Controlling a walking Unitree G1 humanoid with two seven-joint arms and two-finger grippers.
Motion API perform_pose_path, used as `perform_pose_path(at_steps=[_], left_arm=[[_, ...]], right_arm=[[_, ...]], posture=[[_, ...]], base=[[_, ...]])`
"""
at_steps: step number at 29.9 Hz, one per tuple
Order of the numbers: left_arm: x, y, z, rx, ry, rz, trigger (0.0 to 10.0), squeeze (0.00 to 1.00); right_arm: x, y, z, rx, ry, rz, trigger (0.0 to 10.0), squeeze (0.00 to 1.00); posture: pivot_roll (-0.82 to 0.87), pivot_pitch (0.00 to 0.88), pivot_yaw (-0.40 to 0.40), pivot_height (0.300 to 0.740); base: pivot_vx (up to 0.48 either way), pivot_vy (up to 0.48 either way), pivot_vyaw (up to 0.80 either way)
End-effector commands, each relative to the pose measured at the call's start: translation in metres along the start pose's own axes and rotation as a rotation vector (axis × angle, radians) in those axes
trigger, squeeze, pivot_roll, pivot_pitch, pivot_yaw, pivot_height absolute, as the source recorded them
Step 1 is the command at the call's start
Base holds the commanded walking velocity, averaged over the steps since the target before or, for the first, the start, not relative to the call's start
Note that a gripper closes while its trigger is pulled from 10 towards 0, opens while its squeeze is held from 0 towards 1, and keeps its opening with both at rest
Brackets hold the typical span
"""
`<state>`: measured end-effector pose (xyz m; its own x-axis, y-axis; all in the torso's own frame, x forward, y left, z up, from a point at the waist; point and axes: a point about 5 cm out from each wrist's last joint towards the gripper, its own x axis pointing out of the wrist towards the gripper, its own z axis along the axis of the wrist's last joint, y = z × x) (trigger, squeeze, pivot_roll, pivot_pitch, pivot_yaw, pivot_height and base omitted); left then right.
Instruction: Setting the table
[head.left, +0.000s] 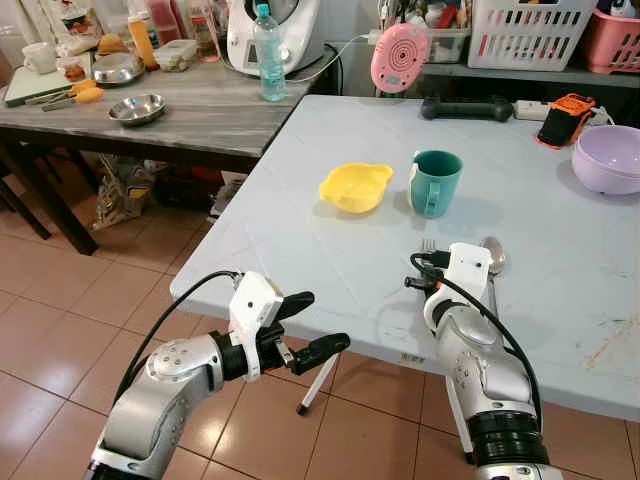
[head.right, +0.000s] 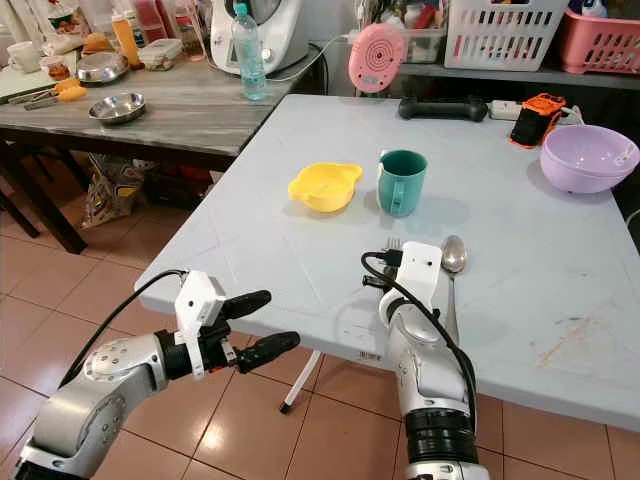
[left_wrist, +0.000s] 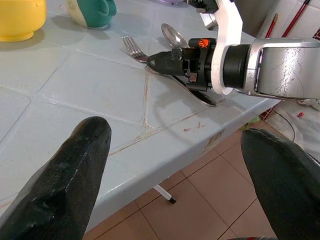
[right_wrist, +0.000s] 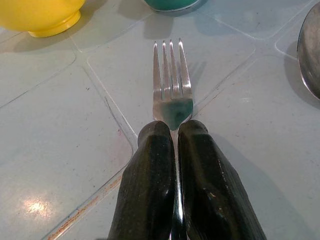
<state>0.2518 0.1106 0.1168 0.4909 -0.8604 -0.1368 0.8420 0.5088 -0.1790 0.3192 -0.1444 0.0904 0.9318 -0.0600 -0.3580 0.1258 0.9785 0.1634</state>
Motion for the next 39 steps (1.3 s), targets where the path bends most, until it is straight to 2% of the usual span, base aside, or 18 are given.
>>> perform_pose_path(at_steps=[1, 4, 7, 9, 12, 17, 19, 23, 26, 28, 29, 33, 34, 36, 39], left_arm=[[-0.001, 0.003, -0.001, 0.011, 0.012, 0.016, 10.0, 0.00], [-0.001, 0.003, -0.001, 0.011, 0.011, 0.016, 10.0, 0.00], [0.001, 0.004, 0.005, 0.012, -0.005, 0.019, 10.0, 0.00], [0.002, 0.004, 0.007, 0.015, -0.015, 0.022, 10.0, 0.00], [0.003, 0.008, 0.016, 0.021, -0.051, 0.052, 10.0, 0.00], [0.002, 0.014, 0.024, 0.028, -0.085, 0.101, 10.0, 0.00], [0.002, 0.015, 0.024, 0.029, -0.088, 0.106, 10.0, 0.00], [-0.001, 0.024, 0.027, 0.030, -0.124, 0.194, 10.0, 0.00], [-0.002, 0.028, 0.028, 0.037, -0.134, 0.220, 10.0, 0.00], [-0.004, 0.038, 0.032, 0.054, -0.160, 0.298, 10.0, 0.00], [-0.004, 0.038, 0.032, 0.054, -0.160, 0.298, 10.0, 0.00], [-0.011, 0.058, 0.035, 0.047, -0.219, 0.474, 10.0, 0.00], [-0.011, 0.058, 0.035, 0.047, -0.219, 0.474, 10.0, 0.00], [-0.013, 0.064, 0.033, 0.054, -0.228, 0.555, 10.0, 0.00], [-0.009, 0.067, 0.027, 0.051, -0.231, 0.585, 10.0, 0.00]], right_arm=[[-0.003, -0.002, -0.042, 0.010, 0.198, -0.007, 0.0, 0.00], [-0.003, -0.002, -0.042, 0.012, 0.198, -0.008, 0.0, 0.00], [-0.003, -0.001, -0.029, -0.021, 0.124, -0.012, 0.0, 0.00], [-0.003, 0.000, -0.022, -0.002, 0.092, -0.004, 0.0, 0.00], [-0.005, 0.000, -0.002, -0.023, -0.010, 0.009, 0.0, 0.00], [-0.009, -0.001, 0.017, -0.043, -0.108, 0.018, 0.0, 0.00], [-0.009, -0.002, 0.018, -0.046, -0.116, 0.018, 0.0, 0.00], [-0.015, -0.006, 0.037, -0.054, -0.235, 0.011, 0.0, 0.00], [-0.016, -0.005, 0.043, -0.061, -0.270, 0.014, 0.0, 0.00], [-0.019, -0.005, 0.053, -0.080, -0.340, 0.021, 0.0, 0.00], [-0.019, -0.005, 0.053, -0.080, -0.340, 0.021, 0.0, 0.00], [-0.023, -0.004, 0.064, -0.082, -0.409, 0.027, 0.0, 0.00], [-0.023, -0.004, 0.064, -0.082, -0.409, 0.027, 0.0, 0.00], [-0.026, -0.004, 0.068, -0.101, -0.438, 0.024, 0.0, 0.00], [-0.026, -0.008, 0.065, -0.108, -0.439, 0.012, 0.0, 0.00]], posture=[[-0.02, 0.047, 0.082, 0.740], [-0.02, 0.046, 0.082, 0.740], [-0.02, 0.043, 0.083, 0.740], [-0.01, 0.040, 0.082, 0.740], [-0.01, 0.035, 0.073, 0.740], [0.00, 0.032, 0.067, 0.740], [0.00, 0.032, 0.067, 0.740], [0.00, 0.020, 0.056, 0.740], [0.00, 0.016, 0.055, 0.740], [0.00, 0.000, 0.057, 0.740], [0.00, 0.000, 0.057, 0.740], [-0.03, 0.000, 0.065, 0.740], [-0.03, 0.000, 0.065, 0.740], [-0.04, 0.000, 0.067, 0.740], [-0.05, 0.000, 0.070, 0.740]], base=[[0.000, 0.000, 0.00], [0.000, 0.000, 0.00], [0.000, 0.000, 0.00], [0.000, 0.000, 0.00], [0.000, 0.000, 0.00], [0.000, 0.000, 0.00], [0.000, 0.000, 0.00], [0.000, 0.000, 0.00], [0.000, 0.000, 0.00], [0.000, 0.000, 0.00], [0.000, 0.000, 0.00], [0.000, 0.000, 0.00], [0.000, 0.000, 0.00], [0.000, 0.000, 0.00], [0.000, 0.000, 0.00]])
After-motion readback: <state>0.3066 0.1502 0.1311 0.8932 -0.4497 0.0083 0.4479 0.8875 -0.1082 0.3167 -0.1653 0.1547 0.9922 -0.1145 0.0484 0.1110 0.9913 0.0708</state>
